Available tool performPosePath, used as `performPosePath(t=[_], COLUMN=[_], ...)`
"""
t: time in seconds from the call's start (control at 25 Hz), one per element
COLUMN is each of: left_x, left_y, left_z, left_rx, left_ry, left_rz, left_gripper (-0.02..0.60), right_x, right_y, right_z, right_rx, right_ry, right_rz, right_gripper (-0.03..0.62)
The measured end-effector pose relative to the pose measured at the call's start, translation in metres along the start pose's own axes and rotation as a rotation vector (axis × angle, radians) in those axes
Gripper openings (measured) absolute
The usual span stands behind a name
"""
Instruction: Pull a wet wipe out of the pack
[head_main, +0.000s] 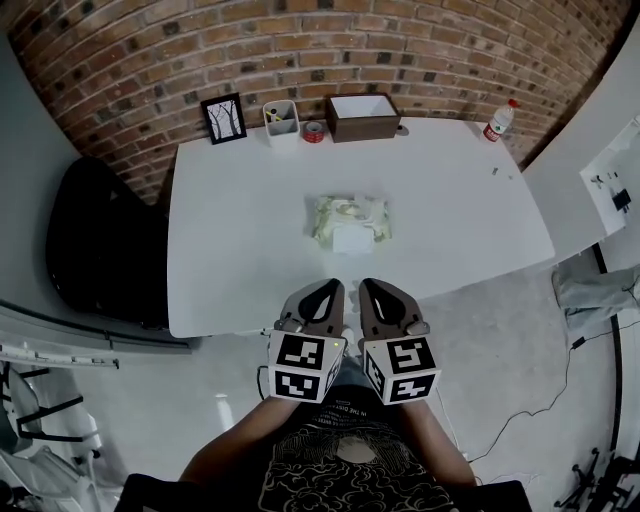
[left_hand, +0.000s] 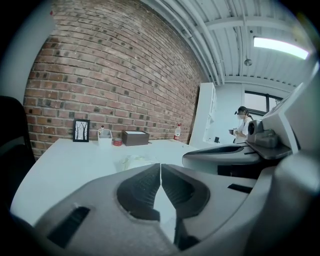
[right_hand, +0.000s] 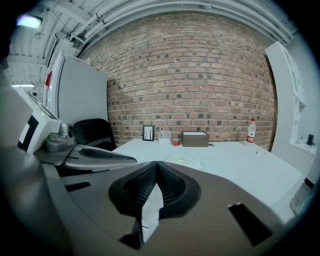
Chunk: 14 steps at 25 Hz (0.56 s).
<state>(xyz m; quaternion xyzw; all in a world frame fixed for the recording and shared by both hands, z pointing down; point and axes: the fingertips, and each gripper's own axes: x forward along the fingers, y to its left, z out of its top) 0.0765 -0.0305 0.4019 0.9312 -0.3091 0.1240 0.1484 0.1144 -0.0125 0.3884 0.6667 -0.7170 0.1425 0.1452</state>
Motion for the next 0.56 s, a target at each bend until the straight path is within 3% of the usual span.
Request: performPosePath(t=[0.56], left_x=[0.0], left_y=[-0.015], left_z=[0.001], left_rx=[0.008], left_ry=[-0.004], left_rz=[-0.019], left_gripper=[0.017], right_x=[-0.004], right_y=[-0.002], right_z=[0.001], right_rx=[-0.01], right_ry=[-0.011], right_rz=[-0.003], right_gripper=[0.017])
